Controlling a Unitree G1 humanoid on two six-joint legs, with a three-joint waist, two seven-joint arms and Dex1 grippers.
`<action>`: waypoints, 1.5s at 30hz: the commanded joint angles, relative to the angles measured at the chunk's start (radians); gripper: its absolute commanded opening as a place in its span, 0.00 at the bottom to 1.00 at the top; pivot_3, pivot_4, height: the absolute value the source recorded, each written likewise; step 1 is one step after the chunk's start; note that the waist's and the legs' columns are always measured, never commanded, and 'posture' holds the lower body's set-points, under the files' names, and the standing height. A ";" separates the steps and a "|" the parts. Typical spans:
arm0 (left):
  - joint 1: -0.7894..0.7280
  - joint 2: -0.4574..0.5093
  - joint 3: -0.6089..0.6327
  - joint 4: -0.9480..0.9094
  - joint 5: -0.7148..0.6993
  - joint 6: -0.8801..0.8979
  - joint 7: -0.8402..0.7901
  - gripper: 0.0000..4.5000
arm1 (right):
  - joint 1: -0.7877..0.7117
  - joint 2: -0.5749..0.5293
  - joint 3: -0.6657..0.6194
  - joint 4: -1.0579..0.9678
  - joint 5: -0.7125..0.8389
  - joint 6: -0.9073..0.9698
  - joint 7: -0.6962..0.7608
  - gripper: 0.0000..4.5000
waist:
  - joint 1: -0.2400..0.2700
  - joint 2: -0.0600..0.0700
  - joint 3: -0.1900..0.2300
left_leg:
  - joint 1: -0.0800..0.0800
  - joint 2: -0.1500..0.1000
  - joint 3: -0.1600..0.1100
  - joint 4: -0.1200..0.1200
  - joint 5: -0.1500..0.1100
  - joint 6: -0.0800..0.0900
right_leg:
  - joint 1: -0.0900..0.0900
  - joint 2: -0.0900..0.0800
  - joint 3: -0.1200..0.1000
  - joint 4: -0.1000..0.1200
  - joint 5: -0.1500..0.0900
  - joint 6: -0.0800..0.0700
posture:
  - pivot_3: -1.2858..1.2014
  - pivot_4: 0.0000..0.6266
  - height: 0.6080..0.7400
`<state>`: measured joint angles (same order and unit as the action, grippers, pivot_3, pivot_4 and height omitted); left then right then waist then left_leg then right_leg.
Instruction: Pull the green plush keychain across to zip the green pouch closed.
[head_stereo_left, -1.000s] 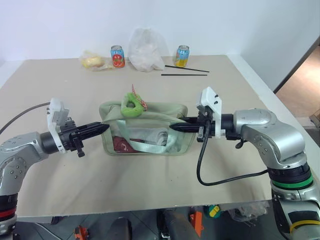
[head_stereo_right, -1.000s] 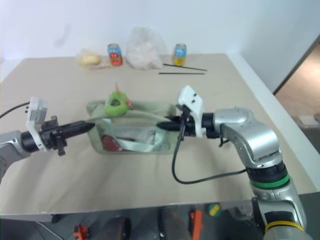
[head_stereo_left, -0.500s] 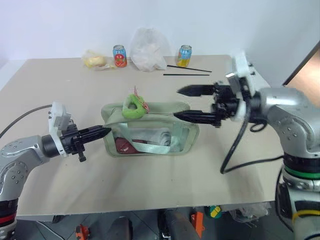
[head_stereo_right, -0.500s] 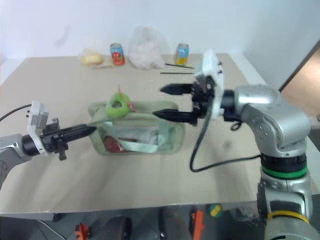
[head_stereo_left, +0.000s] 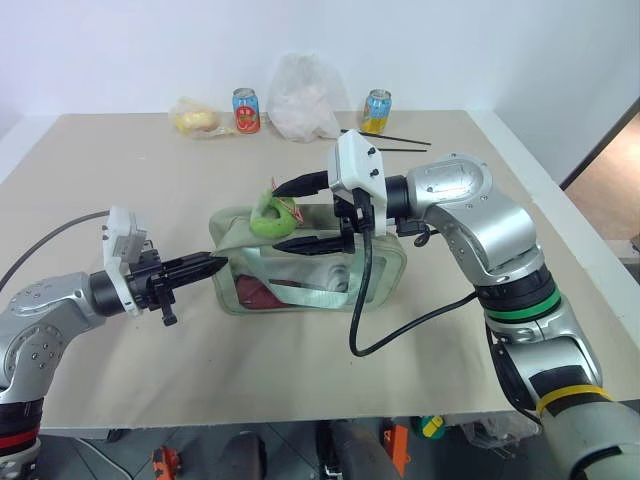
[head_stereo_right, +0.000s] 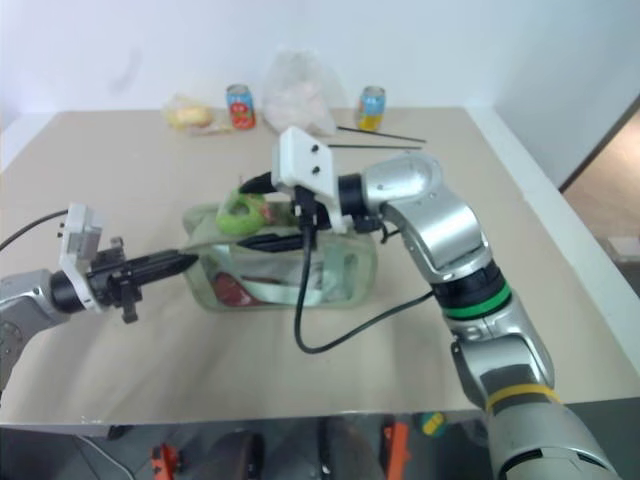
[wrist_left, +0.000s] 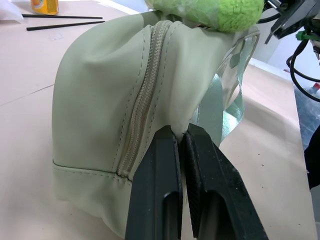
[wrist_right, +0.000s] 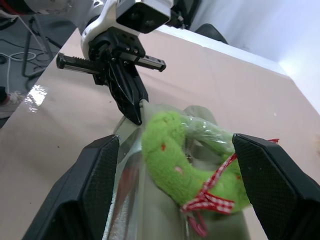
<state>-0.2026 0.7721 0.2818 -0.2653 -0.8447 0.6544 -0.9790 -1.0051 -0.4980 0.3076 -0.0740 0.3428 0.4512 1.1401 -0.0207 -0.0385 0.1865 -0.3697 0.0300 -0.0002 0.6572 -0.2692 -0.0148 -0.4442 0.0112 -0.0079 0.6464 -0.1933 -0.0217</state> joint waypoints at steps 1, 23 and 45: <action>0.013 0.009 0.031 -0.026 -0.001 -0.005 0.009 0.00 | -0.022 0.008 -0.012 0.007 -0.013 -0.026 0.015 0.51 | 0.000 0.000 0.000 | 0.000 0.000 0.000 0.000 0.000 0.000 | 0.000 0.000 0.000 0.000 0.000 0.000 | 0.52 0.24 1.00; 0.043 -0.011 0.041 -0.038 -0.001 -0.022 0.025 0.00 | -0.007 -0.050 -0.125 0.063 0.044 0.014 0.096 0.03 | 0.000 0.000 0.000 | 0.001 0.001 -0.001 0.000 0.000 0.000 | 0.000 0.001 -0.001 0.001 0.000 -0.002 | 0.52 0.24 1.00; 0.045 -0.010 0.044 -0.012 0.005 -0.037 0.004 0.00 | 0.278 -0.556 -0.294 0.472 -0.242 -0.207 -0.050 0.03 | -0.003 0.001 0.000 | 0.002 0.000 0.005 0.000 -0.001 0.002 | 0.000 0.002 0.005 0.001 0.000 0.000 | 0.52 0.24 1.00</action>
<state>-0.1502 0.7516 0.3180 -0.2824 -0.8444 0.6272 -0.9686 -0.7287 -1.0153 0.0538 0.3558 0.1413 0.2862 1.1223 -0.0237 -0.0378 0.1869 -0.3679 0.0296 0.0045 0.6571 -0.2701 -0.0129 -0.4438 0.0142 -0.0030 0.6472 -0.1930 -0.0224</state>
